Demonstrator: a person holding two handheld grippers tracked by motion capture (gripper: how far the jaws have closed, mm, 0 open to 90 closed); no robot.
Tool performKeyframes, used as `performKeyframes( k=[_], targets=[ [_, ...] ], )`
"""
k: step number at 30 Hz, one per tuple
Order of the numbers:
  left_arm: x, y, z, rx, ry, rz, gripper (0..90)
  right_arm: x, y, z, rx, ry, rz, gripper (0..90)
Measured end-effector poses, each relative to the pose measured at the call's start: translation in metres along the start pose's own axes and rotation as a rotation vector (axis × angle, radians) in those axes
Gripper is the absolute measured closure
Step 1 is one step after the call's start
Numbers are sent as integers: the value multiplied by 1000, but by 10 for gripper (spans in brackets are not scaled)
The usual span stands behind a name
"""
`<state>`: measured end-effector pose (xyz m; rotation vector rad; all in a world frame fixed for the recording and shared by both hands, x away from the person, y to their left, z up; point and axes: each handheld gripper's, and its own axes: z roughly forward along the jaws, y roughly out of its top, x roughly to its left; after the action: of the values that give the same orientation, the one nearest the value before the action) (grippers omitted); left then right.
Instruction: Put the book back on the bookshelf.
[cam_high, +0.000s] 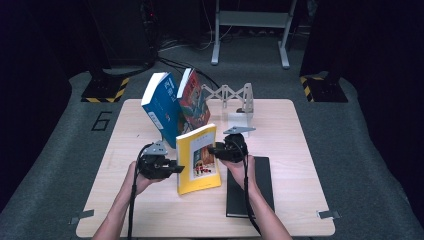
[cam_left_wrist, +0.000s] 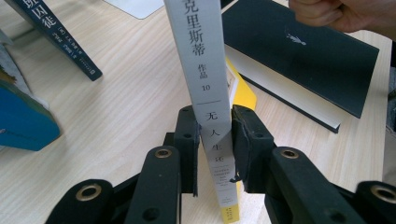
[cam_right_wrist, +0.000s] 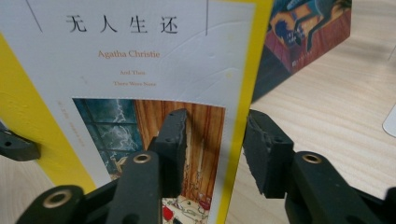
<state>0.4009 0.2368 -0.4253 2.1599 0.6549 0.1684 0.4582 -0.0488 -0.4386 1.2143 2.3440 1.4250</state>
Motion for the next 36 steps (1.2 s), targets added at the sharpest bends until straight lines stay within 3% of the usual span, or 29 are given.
performKeyframes(
  k=[4,10,15,23,36],
  targets=[
    [0,-2,-1,-27,14,21,731,4,3,-4,-37,-18,-16,622],
    [-3,-2,2,-26,39,54,739,16,11,-14,-113,-61,-136,627],
    [-5,-5,3,-50,60,10,737,16,11,-13,-114,-61,-124,625],
    [-5,-5,4,-79,47,-29,731,15,10,-13,-126,-66,-124,622],
    [-7,-1,3,-127,79,-8,693,13,6,-18,-161,-49,-130,620]
  ],
)
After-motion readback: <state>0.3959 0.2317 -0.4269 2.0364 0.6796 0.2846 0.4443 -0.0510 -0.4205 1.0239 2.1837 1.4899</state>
